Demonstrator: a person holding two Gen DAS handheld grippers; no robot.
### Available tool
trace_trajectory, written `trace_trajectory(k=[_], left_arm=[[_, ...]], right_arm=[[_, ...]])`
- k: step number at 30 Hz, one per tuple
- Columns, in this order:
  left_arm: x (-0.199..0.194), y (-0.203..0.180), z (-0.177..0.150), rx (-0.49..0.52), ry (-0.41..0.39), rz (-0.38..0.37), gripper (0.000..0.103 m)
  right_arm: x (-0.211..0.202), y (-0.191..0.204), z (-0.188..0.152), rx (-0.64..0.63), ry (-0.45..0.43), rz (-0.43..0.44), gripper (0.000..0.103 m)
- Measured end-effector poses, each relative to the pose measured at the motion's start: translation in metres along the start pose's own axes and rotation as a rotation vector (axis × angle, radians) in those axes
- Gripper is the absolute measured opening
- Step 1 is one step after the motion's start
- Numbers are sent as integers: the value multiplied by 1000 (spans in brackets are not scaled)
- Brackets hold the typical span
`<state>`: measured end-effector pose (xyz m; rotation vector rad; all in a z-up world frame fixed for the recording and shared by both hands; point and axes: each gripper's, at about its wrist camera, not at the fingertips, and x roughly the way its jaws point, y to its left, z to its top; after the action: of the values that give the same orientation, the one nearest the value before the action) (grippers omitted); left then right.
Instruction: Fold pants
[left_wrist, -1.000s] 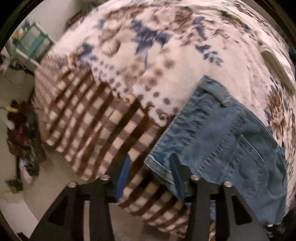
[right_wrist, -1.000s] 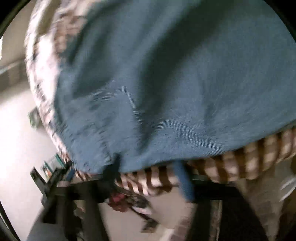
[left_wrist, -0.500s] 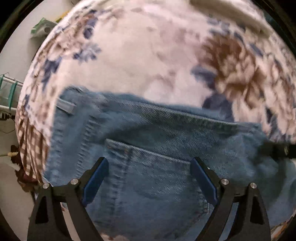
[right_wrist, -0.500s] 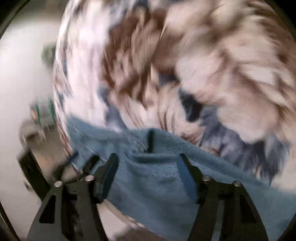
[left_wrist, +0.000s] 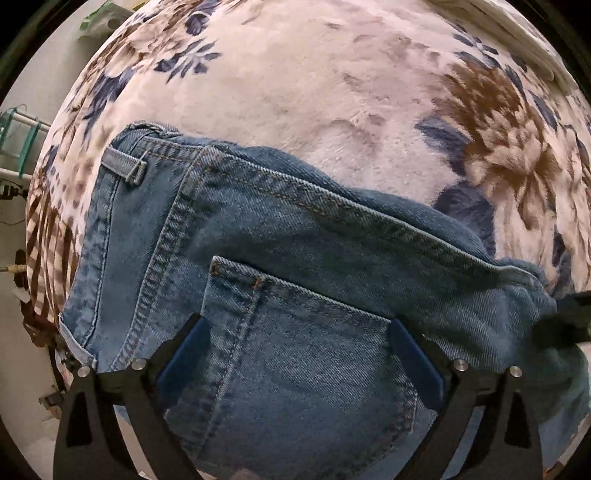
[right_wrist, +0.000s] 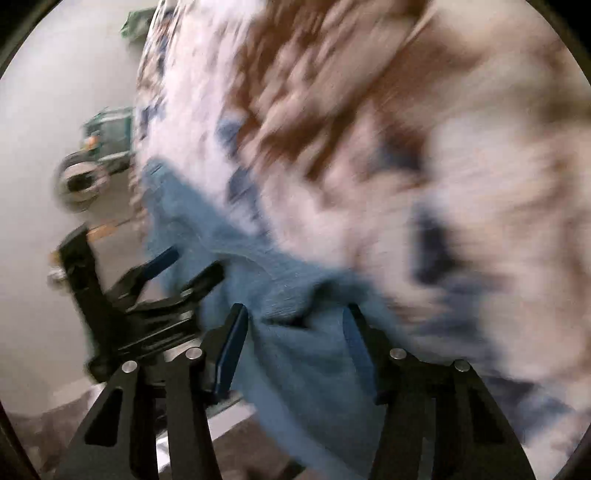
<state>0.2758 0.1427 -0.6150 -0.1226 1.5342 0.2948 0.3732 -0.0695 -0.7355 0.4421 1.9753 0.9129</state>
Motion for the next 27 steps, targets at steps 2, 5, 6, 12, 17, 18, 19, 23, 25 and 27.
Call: trace_trajectory(k=[2,5,6,12,17,18,19,23,25,27], left_arm=[[3,2,-1,-9,3,-6,102],[3,6,-3,-19,-2,-9,102],[4,7,-5,-17,-6,-4,102],[8,15,-12,-34,1,-5,102],[11,17,-18,-33,9,2,102],[11,16,-19,-33,12,6,102],[11,16,-19,-34,14,9,102],[15,13,-19,-13,27,19,102],[17,10,-19,-6,24,8,103],[16,6,-19,-6,34,17,103]], right_arm=[[7,11,6,-40,54,111,57],[15,7,5,-26,114,217,57],[20,-3,10,13,96,204,57],[20,-32,17,119,45,328,42],[-30,-82,9,266,-82,553,33],[-26,-84,11,261,-58,515,33],[-16,-83,16,252,-18,454,33],[6,-76,25,211,58,295,21],[-23,-85,30,230,-29,271,12],[-52,-98,35,256,-128,292,10]])
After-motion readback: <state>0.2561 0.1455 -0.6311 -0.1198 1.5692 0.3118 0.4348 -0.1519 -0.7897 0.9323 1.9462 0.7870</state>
